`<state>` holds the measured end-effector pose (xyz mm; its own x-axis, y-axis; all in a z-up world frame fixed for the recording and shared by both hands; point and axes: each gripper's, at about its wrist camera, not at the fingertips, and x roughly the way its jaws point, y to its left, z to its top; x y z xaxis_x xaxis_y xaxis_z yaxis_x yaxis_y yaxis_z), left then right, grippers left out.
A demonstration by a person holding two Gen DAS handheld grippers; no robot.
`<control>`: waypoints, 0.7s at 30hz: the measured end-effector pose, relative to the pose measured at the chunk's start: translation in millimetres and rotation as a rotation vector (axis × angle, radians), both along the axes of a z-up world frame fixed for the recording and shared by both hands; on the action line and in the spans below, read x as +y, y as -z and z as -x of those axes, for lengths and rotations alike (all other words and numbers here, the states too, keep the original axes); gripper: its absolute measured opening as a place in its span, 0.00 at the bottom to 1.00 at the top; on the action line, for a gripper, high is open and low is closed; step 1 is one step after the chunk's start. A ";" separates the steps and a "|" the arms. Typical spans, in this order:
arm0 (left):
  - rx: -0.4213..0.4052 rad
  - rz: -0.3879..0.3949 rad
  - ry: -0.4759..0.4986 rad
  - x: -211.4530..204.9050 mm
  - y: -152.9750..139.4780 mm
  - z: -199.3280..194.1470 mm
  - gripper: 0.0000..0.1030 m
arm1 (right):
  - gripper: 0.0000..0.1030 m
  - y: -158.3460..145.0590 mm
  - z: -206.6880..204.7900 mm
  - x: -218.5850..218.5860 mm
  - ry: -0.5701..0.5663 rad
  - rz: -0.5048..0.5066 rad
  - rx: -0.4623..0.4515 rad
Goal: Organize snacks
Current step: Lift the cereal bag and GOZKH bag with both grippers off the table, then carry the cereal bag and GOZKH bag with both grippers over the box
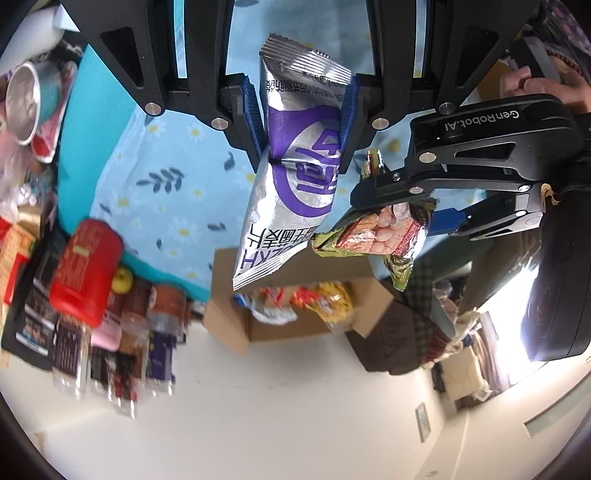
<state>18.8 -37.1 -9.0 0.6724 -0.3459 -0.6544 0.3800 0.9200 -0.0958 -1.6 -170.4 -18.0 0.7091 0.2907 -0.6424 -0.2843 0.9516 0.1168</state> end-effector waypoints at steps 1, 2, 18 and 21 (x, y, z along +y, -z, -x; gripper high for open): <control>-0.010 0.004 -0.004 2.2 -4.0 2.0 0.58 | 0.35 -4.4 1.6 2.1 -0.005 0.000 -0.011; -0.021 0.007 -0.007 4.1 -7.6 3.2 0.58 | 0.35 -8.2 2.7 3.7 -0.010 0.001 -0.021; -0.149 0.052 -0.069 31.7 -58.7 -19.5 0.58 | 0.35 -61.2 -27.2 26.6 -0.086 0.023 -0.143; -0.164 0.063 -0.081 36.2 -65.7 -36.1 0.58 | 0.35 -68.6 -45.3 28.3 -0.093 0.029 -0.155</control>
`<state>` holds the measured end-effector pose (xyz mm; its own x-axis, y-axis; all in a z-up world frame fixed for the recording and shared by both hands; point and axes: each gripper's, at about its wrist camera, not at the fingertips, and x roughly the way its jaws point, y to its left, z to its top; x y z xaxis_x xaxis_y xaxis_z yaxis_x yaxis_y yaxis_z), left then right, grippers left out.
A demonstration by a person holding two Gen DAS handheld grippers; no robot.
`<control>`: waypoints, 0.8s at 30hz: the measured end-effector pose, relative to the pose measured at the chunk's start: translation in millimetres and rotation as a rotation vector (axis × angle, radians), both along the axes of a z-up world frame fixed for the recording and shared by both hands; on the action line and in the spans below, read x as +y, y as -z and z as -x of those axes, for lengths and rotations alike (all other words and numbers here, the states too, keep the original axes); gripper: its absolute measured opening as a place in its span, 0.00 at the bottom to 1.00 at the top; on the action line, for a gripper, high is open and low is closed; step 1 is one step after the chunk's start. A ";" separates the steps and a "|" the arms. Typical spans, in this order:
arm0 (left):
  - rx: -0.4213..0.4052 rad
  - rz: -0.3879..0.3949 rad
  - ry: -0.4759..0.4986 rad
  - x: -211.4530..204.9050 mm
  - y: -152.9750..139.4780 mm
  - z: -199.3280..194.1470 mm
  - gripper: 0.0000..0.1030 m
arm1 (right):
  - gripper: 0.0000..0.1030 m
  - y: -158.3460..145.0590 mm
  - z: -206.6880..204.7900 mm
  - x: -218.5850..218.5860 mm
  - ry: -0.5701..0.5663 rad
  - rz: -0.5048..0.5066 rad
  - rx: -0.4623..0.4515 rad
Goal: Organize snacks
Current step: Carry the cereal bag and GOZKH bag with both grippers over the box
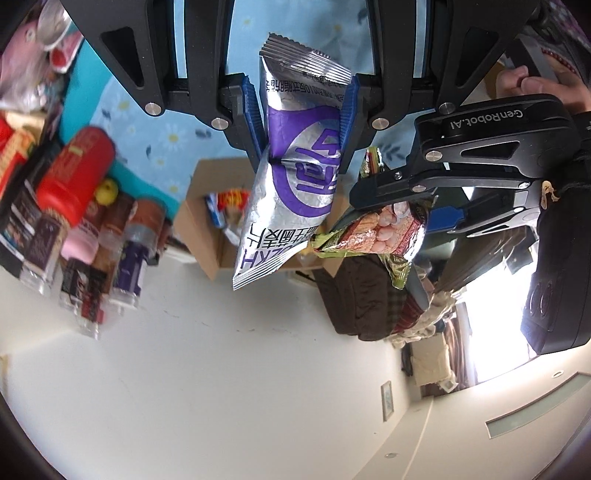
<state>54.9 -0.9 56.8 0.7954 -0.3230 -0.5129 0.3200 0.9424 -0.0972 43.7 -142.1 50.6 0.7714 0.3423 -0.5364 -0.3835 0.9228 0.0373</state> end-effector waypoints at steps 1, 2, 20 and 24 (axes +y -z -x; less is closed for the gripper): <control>-0.005 0.004 -0.004 1.0 -2.4 -6.1 0.58 | 0.35 -2.7 -7.1 0.5 -0.001 0.003 -0.005; -0.009 0.006 -0.008 1.7 -3.7 -12.0 0.58 | 0.35 -5.5 -14.3 1.1 -0.001 0.005 -0.011; -0.055 -0.038 -0.083 18.3 -16.6 -138.8 0.58 | 0.35 -17.9 -145.7 18.3 -0.033 0.029 -0.056; -0.064 -0.049 -0.099 19.1 -17.2 -168.1 0.58 | 0.35 -17.6 -174.2 17.4 -0.037 0.015 -0.057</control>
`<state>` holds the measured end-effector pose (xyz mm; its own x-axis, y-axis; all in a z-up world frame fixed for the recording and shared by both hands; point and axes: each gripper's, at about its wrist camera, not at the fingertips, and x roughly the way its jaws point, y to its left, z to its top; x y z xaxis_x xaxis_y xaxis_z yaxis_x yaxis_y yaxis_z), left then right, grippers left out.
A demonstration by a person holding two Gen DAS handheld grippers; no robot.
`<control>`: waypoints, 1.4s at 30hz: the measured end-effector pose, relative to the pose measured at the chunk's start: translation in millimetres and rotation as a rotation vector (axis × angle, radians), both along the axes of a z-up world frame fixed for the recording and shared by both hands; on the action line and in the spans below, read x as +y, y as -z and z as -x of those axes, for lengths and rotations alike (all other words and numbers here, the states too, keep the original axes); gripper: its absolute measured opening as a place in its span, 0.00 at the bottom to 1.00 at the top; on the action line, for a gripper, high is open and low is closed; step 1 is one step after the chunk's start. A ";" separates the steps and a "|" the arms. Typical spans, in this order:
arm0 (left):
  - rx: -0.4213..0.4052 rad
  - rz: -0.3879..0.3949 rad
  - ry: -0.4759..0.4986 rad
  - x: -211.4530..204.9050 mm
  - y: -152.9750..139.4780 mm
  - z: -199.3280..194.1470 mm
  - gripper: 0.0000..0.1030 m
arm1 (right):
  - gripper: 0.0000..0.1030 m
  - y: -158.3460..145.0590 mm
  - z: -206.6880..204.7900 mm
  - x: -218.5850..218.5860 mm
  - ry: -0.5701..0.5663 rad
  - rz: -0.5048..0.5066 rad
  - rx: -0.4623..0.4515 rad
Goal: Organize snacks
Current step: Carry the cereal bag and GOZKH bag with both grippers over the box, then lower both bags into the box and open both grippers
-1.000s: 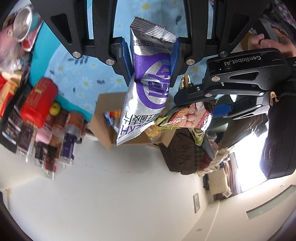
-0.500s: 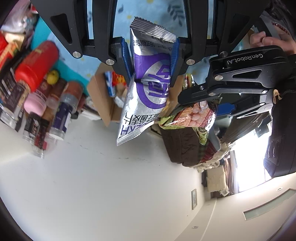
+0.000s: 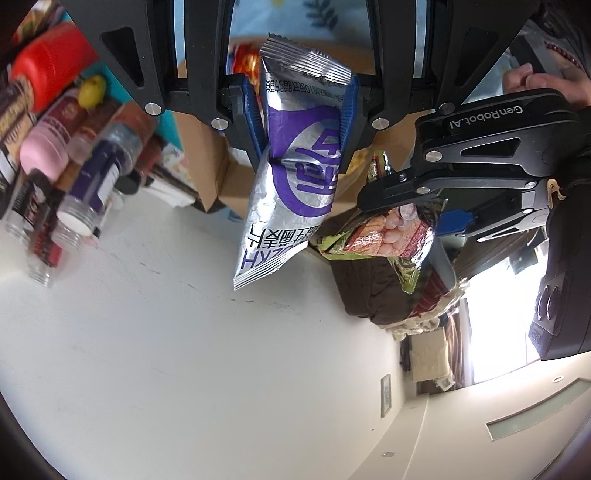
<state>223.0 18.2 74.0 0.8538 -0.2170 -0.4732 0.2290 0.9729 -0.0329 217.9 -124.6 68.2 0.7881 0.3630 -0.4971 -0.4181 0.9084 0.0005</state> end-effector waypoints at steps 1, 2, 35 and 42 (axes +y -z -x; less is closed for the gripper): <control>-0.002 -0.005 -0.004 -1.8 0.2 -6.8 0.58 | 0.35 0.7 -7.9 -0.4 -0.001 -0.001 0.000; -0.003 -0.009 -0.007 -2.7 0.5 -15.3 0.58 | 0.35 0.9 -14.3 -0.5 -0.001 0.000 -0.002; 0.356 -0.217 -0.070 -35.9 107.3 -133.1 0.58 | 0.35 104.4 -125.8 -12.6 0.031 0.033 0.327; 0.434 -0.253 -0.075 -39.1 117.0 -137.4 0.59 | 0.37 111.1 -125.6 -9.4 0.051 0.111 0.353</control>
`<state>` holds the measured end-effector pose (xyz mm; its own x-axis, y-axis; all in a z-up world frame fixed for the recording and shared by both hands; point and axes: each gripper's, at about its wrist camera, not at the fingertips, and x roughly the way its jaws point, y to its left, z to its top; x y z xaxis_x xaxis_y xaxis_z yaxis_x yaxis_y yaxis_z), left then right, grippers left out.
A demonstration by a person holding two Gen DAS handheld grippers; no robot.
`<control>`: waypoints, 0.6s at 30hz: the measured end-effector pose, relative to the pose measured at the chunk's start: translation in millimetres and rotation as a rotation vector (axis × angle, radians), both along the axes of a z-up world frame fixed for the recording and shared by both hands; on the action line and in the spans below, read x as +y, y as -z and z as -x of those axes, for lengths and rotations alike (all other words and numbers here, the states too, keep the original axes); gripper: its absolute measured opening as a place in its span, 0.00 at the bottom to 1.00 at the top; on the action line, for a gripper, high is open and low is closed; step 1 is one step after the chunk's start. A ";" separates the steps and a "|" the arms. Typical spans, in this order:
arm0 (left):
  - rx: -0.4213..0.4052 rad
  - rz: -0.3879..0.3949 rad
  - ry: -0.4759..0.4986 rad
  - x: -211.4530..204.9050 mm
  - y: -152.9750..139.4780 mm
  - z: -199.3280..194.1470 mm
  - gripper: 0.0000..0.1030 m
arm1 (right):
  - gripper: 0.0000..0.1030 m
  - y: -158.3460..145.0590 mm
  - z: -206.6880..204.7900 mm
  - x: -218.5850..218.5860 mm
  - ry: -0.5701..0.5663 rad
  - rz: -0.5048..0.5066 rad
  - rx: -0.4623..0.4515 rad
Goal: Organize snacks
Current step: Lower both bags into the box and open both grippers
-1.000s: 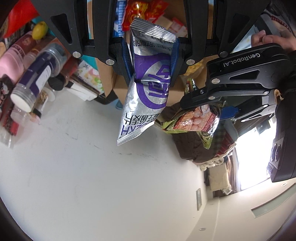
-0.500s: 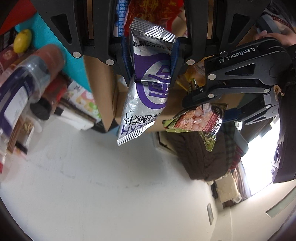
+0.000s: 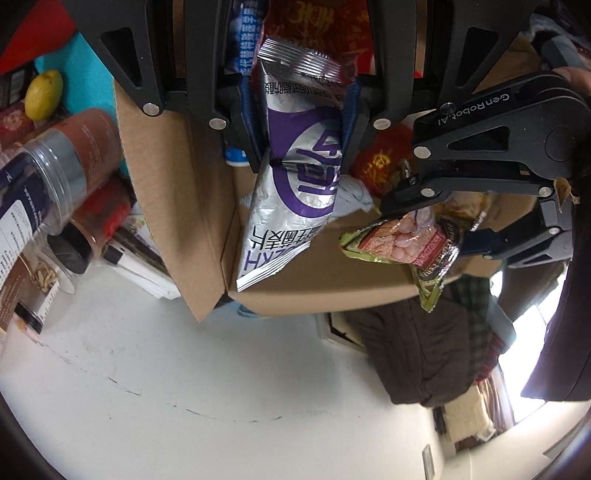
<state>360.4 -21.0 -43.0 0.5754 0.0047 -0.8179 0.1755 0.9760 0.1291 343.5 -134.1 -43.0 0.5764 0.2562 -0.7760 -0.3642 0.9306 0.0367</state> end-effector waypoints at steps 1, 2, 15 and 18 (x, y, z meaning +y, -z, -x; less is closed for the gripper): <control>0.011 -0.001 0.000 0.4 1.3 0.1 0.59 | 0.37 -0.8 1.2 1.1 0.001 0.017 0.000; 0.019 -0.006 0.001 -0.2 2.5 0.2 0.60 | 0.38 -1.0 2.2 1.7 0.003 0.033 0.001; -0.039 0.020 -0.053 7.2 -22.0 23.8 0.62 | 0.59 -25.5 23.7 0.4 0.051 0.106 -0.059; -0.080 0.023 -0.060 7.6 -38.6 31.0 0.62 | 0.59 -38.7 31.1 1.2 0.051 0.111 -0.092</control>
